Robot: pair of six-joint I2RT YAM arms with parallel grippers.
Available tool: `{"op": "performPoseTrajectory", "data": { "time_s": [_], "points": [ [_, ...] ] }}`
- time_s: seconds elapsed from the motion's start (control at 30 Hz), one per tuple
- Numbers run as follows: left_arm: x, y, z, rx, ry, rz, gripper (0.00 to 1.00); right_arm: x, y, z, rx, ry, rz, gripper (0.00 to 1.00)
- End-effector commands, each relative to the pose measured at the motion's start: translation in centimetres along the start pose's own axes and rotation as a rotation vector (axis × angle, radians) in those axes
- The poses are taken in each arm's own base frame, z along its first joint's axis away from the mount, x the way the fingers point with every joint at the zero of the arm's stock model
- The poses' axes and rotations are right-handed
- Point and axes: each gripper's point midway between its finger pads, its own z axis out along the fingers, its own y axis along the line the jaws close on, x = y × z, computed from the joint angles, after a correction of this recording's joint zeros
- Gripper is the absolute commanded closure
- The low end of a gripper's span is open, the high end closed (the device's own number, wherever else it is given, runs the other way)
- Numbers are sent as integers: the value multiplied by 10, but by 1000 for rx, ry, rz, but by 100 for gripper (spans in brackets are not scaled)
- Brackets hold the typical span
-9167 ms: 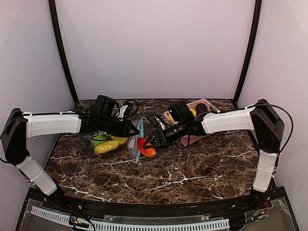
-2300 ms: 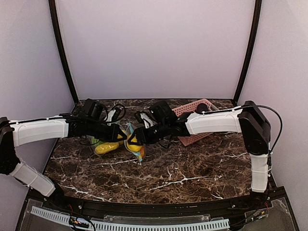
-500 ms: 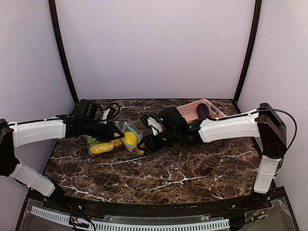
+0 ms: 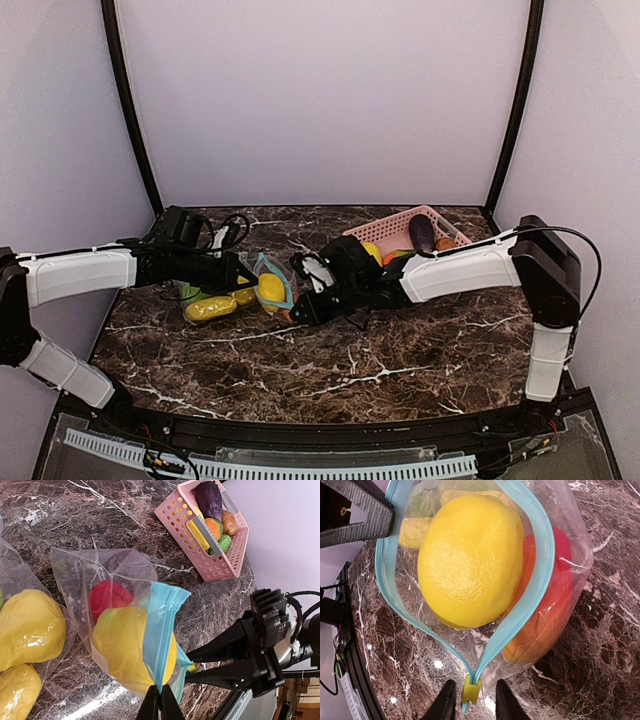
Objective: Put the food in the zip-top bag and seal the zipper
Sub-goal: Pass from the left arm to the right, then adjust the zipper food storage bag at the center of the board.
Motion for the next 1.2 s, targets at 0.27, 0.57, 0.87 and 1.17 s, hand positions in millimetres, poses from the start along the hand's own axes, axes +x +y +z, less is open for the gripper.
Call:
{"op": "performPoseTrajectory", "data": {
  "time_s": [0.27, 0.57, 0.87, 1.17],
  "points": [
    [-16, 2, -28, -63, -94, 52, 74, -24, 37, -28, 34, -114, -242, 100],
    [-22, -4, -40, -74, -60, 138, 14, -5, 47, -42, -3, -136, -299, 100],
    [0, -12, -9, 78, 96, 148, 4, 14, 53, -36, -63, -117, -312, 100],
    [-1, 4, 17, 39, 166, 140, 35, 24, 52, -32, -77, -96, -307, 100]
  ]
}}
